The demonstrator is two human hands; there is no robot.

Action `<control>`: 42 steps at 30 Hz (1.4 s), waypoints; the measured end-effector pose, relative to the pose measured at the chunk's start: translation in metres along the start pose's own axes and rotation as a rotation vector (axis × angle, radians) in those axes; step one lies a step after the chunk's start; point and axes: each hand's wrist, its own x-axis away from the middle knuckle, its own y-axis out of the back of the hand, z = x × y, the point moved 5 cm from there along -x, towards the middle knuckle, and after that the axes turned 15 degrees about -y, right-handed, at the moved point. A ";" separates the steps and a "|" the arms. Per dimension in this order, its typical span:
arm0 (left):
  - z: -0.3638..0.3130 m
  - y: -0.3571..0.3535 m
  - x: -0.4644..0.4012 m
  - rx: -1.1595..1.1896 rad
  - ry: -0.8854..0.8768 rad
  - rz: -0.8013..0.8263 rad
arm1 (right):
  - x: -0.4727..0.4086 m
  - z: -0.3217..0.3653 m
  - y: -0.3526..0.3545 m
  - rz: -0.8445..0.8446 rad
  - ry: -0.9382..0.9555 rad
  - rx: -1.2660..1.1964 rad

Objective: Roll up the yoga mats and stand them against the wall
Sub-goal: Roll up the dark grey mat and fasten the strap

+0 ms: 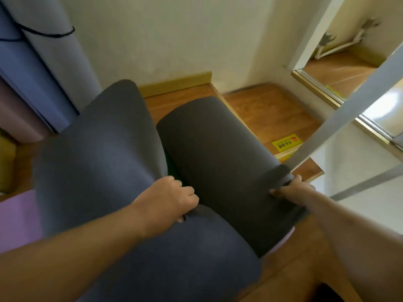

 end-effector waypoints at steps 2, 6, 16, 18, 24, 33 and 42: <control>-0.003 -0.002 -0.013 0.029 -0.005 -0.025 | -0.010 -0.007 -0.003 0.065 -0.035 -0.027; -0.015 -0.002 -0.030 0.011 -0.035 -0.063 | -0.048 -0.019 -0.019 0.104 -0.065 0.019; -0.010 0.015 -0.019 0.043 0.019 -0.012 | -0.021 -0.021 -0.004 0.309 -0.034 -0.171; -0.011 0.017 -0.021 0.020 0.027 -0.008 | -0.023 -0.020 -0.013 0.376 -0.009 -0.114; -0.007 0.016 -0.022 0.021 0.037 0.012 | -0.014 -0.016 -0.024 0.408 0.024 -0.218; -0.002 0.021 -0.012 0.005 0.037 0.088 | 0.030 -0.002 0.017 0.113 0.233 -0.249; -0.010 0.118 0.071 -0.184 0.130 0.126 | 0.257 0.013 0.117 -0.279 0.724 -0.117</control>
